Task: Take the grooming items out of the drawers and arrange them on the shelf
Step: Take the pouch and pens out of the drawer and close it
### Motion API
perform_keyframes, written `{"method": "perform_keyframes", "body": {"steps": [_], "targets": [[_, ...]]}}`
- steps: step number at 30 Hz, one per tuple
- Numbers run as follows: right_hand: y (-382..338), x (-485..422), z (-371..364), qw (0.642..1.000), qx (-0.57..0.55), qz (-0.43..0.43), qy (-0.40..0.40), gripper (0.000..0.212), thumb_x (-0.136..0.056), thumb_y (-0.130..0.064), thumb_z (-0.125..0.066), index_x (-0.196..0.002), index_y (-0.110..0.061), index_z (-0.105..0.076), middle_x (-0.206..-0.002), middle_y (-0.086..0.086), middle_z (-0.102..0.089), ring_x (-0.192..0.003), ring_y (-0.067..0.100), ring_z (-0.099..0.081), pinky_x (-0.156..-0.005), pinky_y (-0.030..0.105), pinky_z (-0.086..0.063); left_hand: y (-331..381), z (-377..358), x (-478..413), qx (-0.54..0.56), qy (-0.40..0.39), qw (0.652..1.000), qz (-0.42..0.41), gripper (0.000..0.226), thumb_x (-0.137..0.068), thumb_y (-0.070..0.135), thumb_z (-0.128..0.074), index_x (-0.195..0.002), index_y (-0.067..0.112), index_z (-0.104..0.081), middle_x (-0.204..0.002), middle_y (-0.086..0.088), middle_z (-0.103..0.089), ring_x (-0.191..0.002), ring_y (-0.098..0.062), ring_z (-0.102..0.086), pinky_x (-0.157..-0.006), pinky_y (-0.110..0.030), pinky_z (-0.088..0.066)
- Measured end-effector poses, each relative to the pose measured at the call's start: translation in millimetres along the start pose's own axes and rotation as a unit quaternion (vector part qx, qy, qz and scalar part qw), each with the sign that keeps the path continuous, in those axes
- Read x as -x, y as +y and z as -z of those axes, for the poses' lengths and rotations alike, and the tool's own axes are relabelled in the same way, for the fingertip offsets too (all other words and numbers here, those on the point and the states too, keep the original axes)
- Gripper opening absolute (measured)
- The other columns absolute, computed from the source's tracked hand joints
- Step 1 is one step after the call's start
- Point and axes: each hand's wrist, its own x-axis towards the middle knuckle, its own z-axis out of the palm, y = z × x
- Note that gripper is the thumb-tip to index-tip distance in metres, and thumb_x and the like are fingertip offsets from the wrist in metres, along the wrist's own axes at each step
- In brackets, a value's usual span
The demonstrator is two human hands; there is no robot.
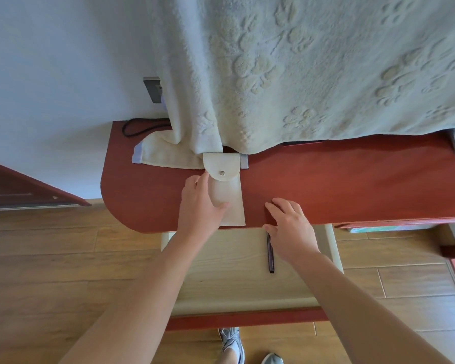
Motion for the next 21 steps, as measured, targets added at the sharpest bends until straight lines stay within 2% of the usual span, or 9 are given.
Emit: {"method": "perform_keyframes", "body": {"steps": [3,7,17,21], "targets": [[-1,0,0,1.000,0.000,-0.004,0.000,0.050,-0.091,-0.025,-0.065,-0.139,-0.018,-0.051,-0.144,-0.005,-0.044,-0.135,0.017,-0.033,-0.098,0.038,-0.048,2,-3,6,-0.007,-0.021,1.000,-0.003,0.085,-0.076,0.031,-0.081,-0.147,0.016,-0.037,-0.136,-0.002,-0.043,-0.124,-0.021,-0.044,-0.093,-0.026,-0.039],[0,0,0,1.000,0.000,-0.004,-0.002,0.050,-0.091,-0.025,-0.065,-0.139,-0.018,-0.051,-0.144,-0.005,-0.044,-0.135,0.017,-0.032,-0.096,0.037,-0.049,2,-7,7,0.004,-0.027,1.000,-0.002,0.076,-0.076,0.028,-0.081,-0.141,0.013,-0.046,-0.133,-0.001,-0.044,-0.121,-0.021,-0.046,-0.092,-0.021,-0.032],[1,0,-1,1.000,0.001,0.007,0.006,0.050,-0.091,-0.026,-0.065,-0.139,-0.018,-0.051,-0.144,-0.005,-0.045,-0.134,0.018,-0.034,-0.098,0.037,-0.047,1,-9,6,0.003,-0.021,1.000,-0.006,0.076,-0.078,0.027,-0.081,-0.143,0.014,-0.044,-0.133,-0.001,-0.042,-0.123,-0.020,-0.044,-0.093,-0.022,-0.033],[0,-2,5,1.000,0.017,0.016,-0.010,0.050,-0.093,-0.029,-0.061,-0.140,-0.018,-0.048,-0.146,-0.005,-0.043,-0.136,0.018,-0.032,-0.100,0.036,-0.045,4,-6,18,-0.010,0.005,1.000,-0.007,0.075,-0.079,0.032,-0.080,-0.143,0.014,-0.044,-0.134,-0.002,-0.043,-0.125,-0.020,-0.040,-0.095,-0.024,-0.036]]}}
